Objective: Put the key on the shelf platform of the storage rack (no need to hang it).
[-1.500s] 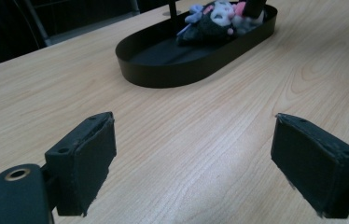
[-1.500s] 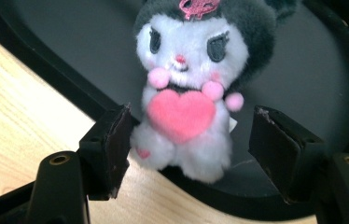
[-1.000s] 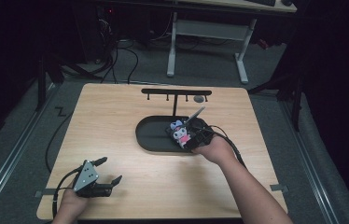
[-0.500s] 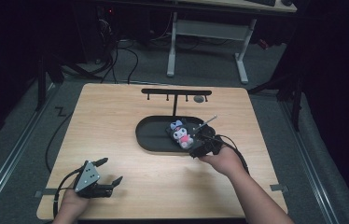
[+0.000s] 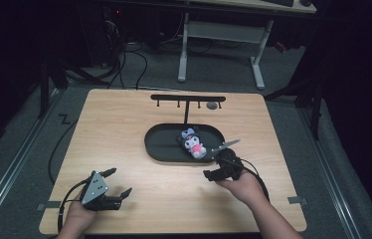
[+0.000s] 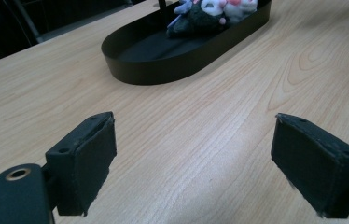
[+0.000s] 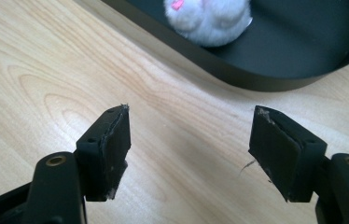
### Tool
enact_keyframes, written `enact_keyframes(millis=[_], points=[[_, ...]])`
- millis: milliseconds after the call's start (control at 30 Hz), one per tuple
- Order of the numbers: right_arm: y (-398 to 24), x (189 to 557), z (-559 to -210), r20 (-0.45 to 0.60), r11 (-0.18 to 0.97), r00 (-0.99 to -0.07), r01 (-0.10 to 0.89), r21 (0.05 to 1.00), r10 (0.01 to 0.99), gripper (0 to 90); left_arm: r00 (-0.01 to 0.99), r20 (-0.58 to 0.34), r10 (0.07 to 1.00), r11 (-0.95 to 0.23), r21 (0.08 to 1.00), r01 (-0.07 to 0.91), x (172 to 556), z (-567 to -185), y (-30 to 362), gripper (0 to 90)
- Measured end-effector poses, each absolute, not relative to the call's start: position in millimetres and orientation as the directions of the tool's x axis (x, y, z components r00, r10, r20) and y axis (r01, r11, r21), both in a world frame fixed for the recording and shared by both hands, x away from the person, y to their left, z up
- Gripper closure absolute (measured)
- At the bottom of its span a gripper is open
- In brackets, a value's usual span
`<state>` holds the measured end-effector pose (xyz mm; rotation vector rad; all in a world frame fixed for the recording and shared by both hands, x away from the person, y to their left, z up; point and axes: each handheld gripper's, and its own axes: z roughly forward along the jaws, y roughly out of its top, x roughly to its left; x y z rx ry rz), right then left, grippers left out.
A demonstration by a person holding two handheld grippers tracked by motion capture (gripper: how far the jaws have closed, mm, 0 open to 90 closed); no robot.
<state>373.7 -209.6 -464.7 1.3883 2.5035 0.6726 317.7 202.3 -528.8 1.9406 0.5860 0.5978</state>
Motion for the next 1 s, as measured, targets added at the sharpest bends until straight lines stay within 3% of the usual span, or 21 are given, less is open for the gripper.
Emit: enact_keyframes(millis=[667, 1000], points=[[-237, 331, -494, 0.043, 0.363, -0.515, 0.659, 0.659, 0.856, 29.5, 0.77, 0.15, 0.62, -0.394, 0.908, 0.141, 316, -528, 198, 14.5], [-241, 304, -513, 0.022, 0.312, -0.544, 0.513, 0.8, 0.839, 26.3, 0.767, 0.126, 0.629, -0.362, 0.921, 0.146, 313, -526, 196, 14.5]])
